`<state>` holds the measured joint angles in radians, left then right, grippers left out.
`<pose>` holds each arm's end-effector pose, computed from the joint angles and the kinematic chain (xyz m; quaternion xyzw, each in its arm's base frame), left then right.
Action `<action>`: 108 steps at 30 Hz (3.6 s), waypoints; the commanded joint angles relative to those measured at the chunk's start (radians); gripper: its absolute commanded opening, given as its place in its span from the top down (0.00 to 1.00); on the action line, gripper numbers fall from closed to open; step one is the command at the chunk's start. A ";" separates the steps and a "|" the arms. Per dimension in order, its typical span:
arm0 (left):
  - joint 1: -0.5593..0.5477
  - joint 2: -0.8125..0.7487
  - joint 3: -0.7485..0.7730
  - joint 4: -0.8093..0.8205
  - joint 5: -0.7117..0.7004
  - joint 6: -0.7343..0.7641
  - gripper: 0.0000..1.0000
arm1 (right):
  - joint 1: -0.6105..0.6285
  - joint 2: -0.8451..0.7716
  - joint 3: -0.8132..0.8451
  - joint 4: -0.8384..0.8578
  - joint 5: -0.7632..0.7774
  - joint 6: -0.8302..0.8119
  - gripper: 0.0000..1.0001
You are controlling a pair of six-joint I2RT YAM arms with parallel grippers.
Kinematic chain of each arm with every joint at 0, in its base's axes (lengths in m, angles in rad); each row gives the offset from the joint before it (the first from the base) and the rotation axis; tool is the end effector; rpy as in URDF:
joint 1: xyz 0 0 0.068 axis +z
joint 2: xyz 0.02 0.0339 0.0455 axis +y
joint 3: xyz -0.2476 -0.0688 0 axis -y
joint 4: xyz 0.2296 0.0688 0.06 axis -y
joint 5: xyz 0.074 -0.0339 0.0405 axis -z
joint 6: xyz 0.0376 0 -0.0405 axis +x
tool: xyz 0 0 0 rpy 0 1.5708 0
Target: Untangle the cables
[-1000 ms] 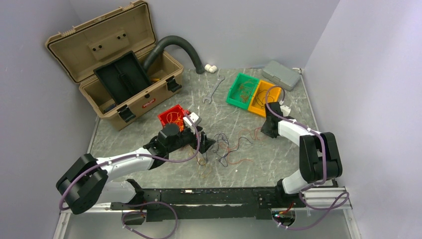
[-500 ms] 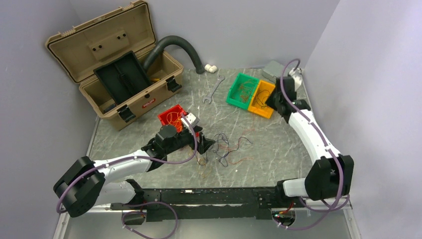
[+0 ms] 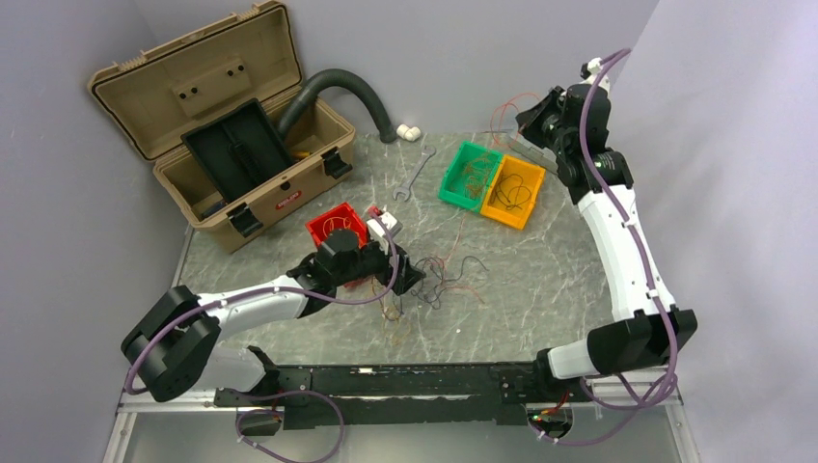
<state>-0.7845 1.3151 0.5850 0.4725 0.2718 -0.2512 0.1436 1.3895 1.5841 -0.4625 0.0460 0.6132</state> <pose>0.1875 -0.2015 0.2165 0.2866 0.7352 -0.3926 0.4724 0.2938 0.0407 0.4308 0.1985 0.7699 0.2069 0.5701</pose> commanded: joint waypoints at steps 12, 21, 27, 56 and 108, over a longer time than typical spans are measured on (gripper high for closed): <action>0.011 -0.123 -0.051 0.100 -0.064 0.059 0.01 | 0.002 -0.030 -0.085 0.208 -0.115 -0.025 1.00; 0.011 0.008 0.029 0.198 -0.110 0.046 0.03 | 0.002 0.027 -0.207 0.319 -0.136 -0.016 1.00; 0.011 0.036 -0.053 0.300 -0.170 0.072 0.01 | 0.002 0.199 -0.126 0.282 -0.098 -0.053 1.00; 0.005 0.017 0.043 0.097 -0.222 0.088 0.02 | 0.126 0.947 0.370 0.021 0.306 -0.093 0.95; 0.020 -0.077 0.015 0.037 -0.349 0.068 0.02 | 0.042 0.491 -0.257 0.131 0.103 -0.138 0.43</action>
<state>-0.7692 1.2770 0.6048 0.4911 -0.0551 -0.1650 0.2691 1.8923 1.3186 -0.3511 0.1284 0.4786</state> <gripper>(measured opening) 0.984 0.570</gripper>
